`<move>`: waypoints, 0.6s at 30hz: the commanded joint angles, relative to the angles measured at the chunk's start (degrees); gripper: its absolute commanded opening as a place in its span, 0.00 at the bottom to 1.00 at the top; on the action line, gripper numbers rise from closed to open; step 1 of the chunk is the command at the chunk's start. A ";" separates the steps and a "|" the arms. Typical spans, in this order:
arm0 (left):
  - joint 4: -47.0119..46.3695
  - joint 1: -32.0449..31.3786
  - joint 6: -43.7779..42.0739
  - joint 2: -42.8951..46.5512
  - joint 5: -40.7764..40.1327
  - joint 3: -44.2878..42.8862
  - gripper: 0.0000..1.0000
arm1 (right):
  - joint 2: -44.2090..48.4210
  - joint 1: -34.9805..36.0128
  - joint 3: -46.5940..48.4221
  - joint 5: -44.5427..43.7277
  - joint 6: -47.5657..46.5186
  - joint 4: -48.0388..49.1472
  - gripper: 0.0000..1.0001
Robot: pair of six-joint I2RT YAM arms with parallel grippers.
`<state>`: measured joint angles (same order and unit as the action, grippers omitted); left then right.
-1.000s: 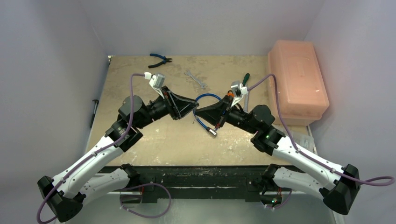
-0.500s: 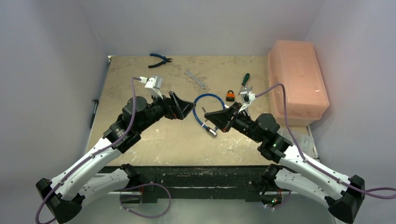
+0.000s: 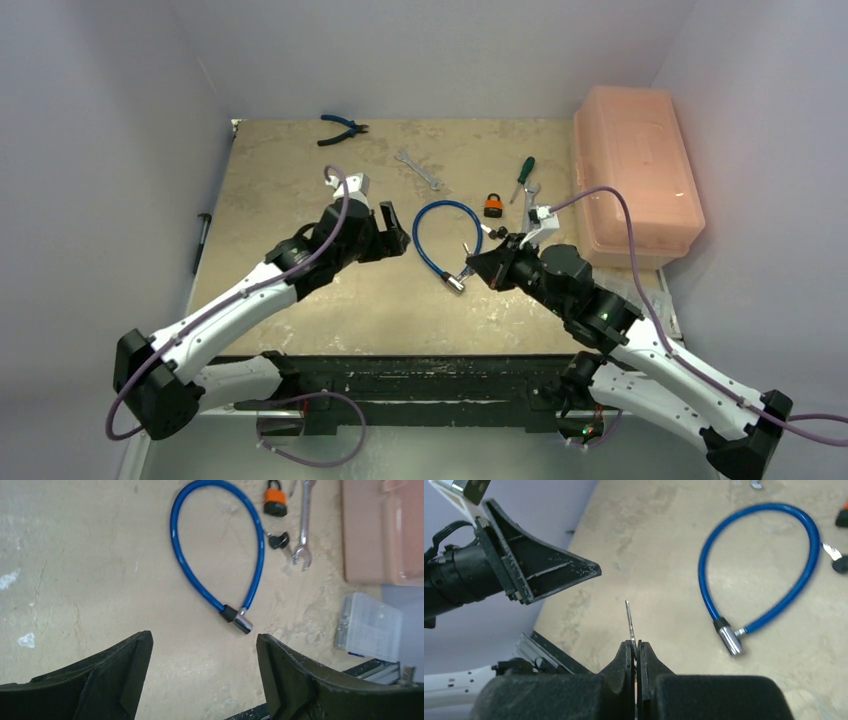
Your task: Unlock with the key
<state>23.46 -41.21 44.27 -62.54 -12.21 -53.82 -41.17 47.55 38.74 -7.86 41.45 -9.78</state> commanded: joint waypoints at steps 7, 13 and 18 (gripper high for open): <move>0.98 -0.05 18.65 -11.69 1.34 -1.14 0.71 | -1.43 -7.97 3.73 7.53 0.93 -12.37 0.00; -2.04 -4.24 24.75 -20.88 1.76 -3.79 0.72 | -4.49 -18.19 2.26 22.90 -1.81 -11.04 0.00; -3.45 -7.20 28.36 -27.92 1.66 -6.00 0.72 | -3.62 -19.88 1.20 24.03 -3.66 -13.61 0.00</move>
<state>23.64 -46.57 67.42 -87.66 -10.68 -56.31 -46.22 28.62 40.36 11.25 40.36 -22.44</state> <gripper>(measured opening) 0.722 0.030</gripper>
